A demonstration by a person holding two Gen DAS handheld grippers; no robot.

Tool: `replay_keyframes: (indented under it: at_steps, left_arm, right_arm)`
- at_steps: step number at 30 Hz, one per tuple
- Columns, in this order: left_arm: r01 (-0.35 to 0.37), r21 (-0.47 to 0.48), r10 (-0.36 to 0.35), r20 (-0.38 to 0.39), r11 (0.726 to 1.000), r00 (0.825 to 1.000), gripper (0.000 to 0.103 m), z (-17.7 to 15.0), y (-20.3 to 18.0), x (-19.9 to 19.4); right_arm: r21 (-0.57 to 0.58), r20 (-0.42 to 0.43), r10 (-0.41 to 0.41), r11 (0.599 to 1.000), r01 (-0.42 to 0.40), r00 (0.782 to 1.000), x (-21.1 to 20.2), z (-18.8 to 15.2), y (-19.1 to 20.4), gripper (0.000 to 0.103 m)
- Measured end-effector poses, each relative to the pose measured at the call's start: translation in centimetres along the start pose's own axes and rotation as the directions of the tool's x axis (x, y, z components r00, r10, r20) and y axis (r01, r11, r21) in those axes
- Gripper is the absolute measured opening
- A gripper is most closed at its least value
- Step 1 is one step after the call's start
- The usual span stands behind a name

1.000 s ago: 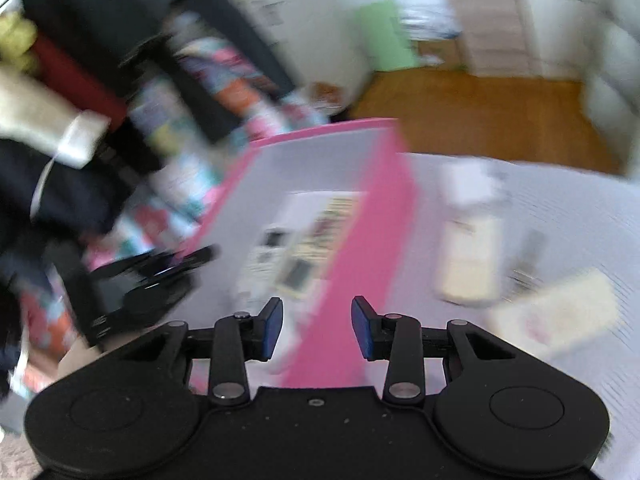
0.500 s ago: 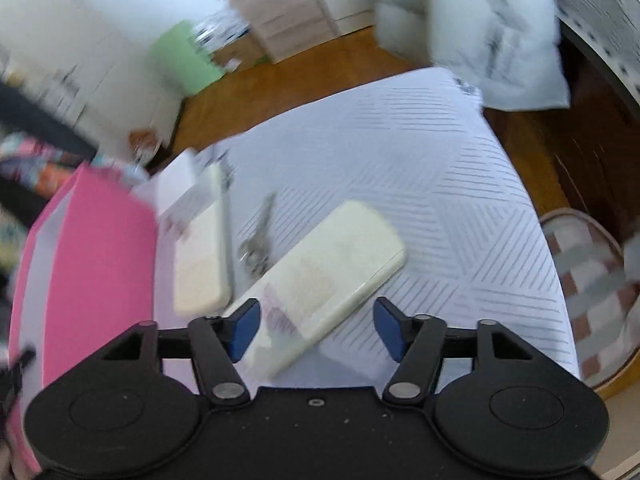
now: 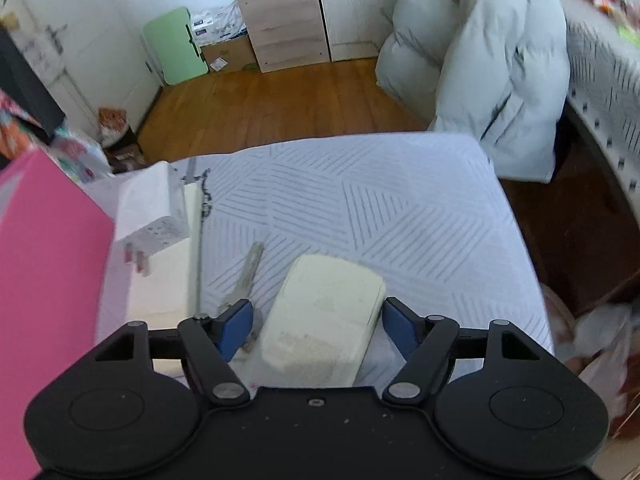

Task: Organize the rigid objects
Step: 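Grasp the cream remote on the sheet with the right gripper, then carry the cream remote over the pink box and release it inside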

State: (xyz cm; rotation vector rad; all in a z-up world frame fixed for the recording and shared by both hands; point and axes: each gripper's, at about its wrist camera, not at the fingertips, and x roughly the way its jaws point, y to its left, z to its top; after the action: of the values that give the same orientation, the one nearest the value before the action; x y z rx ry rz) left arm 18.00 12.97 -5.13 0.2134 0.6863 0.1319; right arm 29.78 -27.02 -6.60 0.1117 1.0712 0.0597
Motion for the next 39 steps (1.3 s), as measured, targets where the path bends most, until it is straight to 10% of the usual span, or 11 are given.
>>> replay_keyframes:
  at_steps: [10, 15, 25, 39]
  left_arm:
    - [0.009, -0.004, -0.009, -0.007, 1.0, 1.0, 0.007, 0.1, 0.0, 0.2]
    - [0.007, -0.009, -0.007, -0.007, 1.0, 1.0, 0.007, 0.1, -0.1, 0.2]
    - [0.013, -0.014, -0.013, -0.004, 1.0, 1.0, 0.007, 0.0, -0.1, 0.3]
    - [0.007, -0.009, -0.007, -0.004, 1.0, 1.0, 0.007, 0.0, -0.2, 0.3]
  right_arm:
    - [-0.075, -0.015, 0.025, 0.997, -0.027, 1.0, -0.2, -0.3, -0.4, 0.072]
    - [-0.096, -0.039, -0.05, 0.994, 0.046, 0.998, 0.5, -0.6, 1.1, 0.091]
    - [0.017, 0.063, 0.074, 0.997, -0.075, 0.995, -2.6, -1.6, -0.9, 0.067]
    - [-0.085, 0.334, 0.218, 0.976, -0.201, 0.917, -13.7, -7.6, 0.7, 0.062]
